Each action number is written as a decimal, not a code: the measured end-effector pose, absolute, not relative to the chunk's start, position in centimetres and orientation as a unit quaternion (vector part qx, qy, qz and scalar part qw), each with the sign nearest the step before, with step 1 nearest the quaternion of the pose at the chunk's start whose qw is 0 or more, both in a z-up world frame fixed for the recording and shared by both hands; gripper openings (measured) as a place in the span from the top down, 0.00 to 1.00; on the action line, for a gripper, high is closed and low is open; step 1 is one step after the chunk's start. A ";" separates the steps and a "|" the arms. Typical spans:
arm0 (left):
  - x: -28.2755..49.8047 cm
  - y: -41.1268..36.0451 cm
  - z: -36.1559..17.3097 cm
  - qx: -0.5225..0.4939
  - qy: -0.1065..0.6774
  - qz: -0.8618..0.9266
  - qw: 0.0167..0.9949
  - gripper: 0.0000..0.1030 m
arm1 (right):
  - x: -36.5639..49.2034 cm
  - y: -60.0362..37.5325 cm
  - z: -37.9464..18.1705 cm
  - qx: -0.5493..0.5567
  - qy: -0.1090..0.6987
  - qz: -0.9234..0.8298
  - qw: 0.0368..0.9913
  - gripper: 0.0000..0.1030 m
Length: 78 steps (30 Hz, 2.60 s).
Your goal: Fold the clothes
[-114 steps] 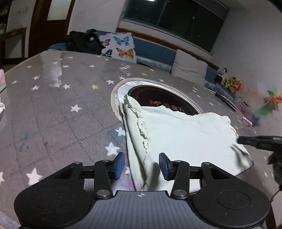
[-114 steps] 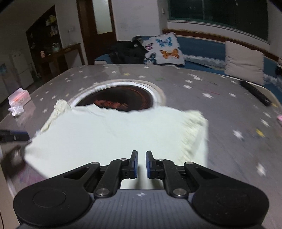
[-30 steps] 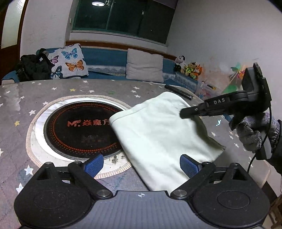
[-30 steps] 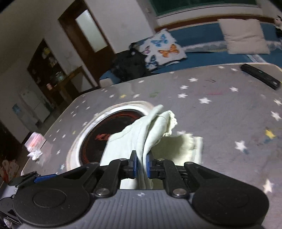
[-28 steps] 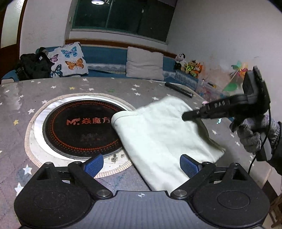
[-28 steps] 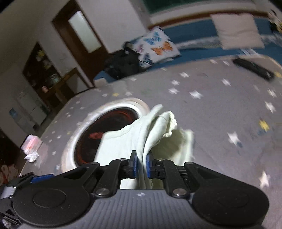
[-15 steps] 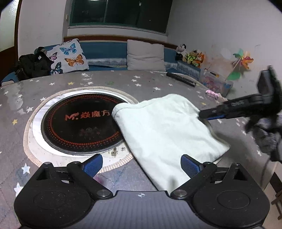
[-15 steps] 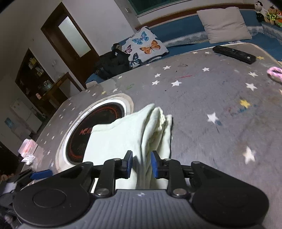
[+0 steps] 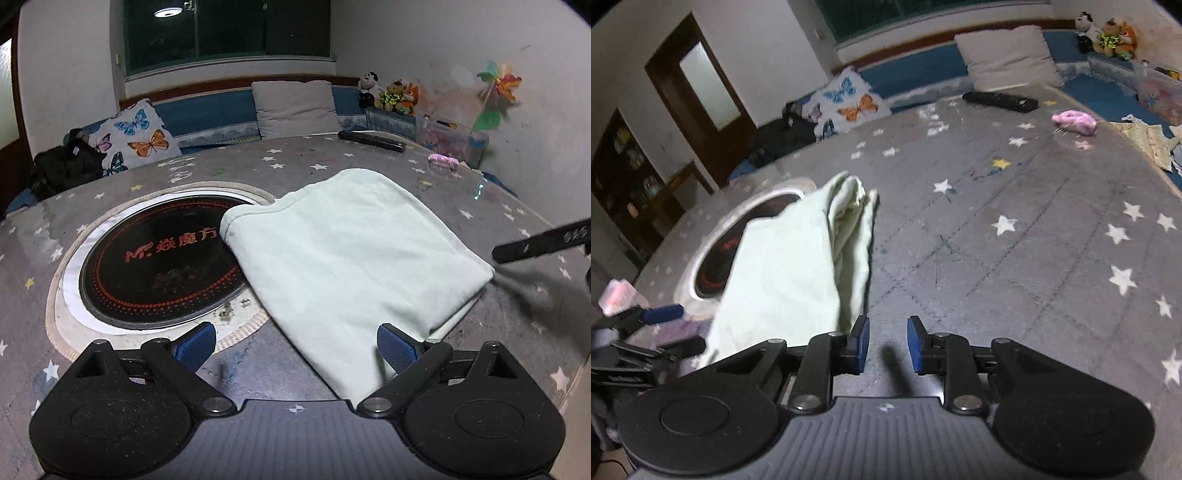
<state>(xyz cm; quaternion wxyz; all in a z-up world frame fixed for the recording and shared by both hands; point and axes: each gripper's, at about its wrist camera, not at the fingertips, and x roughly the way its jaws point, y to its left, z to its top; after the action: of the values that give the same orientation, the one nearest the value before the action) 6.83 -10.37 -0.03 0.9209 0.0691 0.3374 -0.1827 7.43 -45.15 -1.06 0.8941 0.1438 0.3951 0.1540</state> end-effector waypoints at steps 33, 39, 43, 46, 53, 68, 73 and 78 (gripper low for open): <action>7.1 -13.2 1.5 0.086 0.295 -0.268 0.913 0.58 | 9.9 -38.6 2.9 0.040 0.324 0.217 0.920 0.86; 8.1 -14.9 -0.2 0.107 0.307 -0.299 0.897 0.60 | 14.6 -35.8 2.9 0.010 0.328 0.242 0.913 0.86; 7.8 -15.3 -1.5 0.117 0.322 -0.321 0.883 0.63 | 17.0 -35.0 1.7 0.000 0.334 0.239 0.912 0.86; 7.5 -15.4 -2.3 0.122 0.330 -0.328 0.877 0.63 | 18.2 -35.2 0.1 -0.008 0.347 0.216 0.913 0.88; 7.6 -14.7 -1.8 0.113 0.335 -0.341 0.871 0.63 | 19.0 -36.2 0.0 0.012 0.350 0.201 0.915 0.91; 17.0 -11.9 1.0 0.056 0.336 -0.226 0.913 0.65 | 21.8 -36.4 -0.2 0.026 0.358 0.203 0.911 0.88; 19.8 -10.9 0.1 0.022 0.358 -0.212 0.909 0.72 | 22.3 -36.6 -0.7 0.027 0.364 0.205 0.908 0.88; 20.9 -10.4 -0.9 0.025 0.372 -0.196 0.907 0.73 | 22.4 -36.7 -0.9 0.023 0.365 0.209 0.907 0.88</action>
<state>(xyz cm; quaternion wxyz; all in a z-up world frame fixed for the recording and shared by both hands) 20.88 -10.37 -0.89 0.9070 0.0253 0.3720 -0.1959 22.37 -36.65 -0.89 0.9068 0.0235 0.3652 0.2092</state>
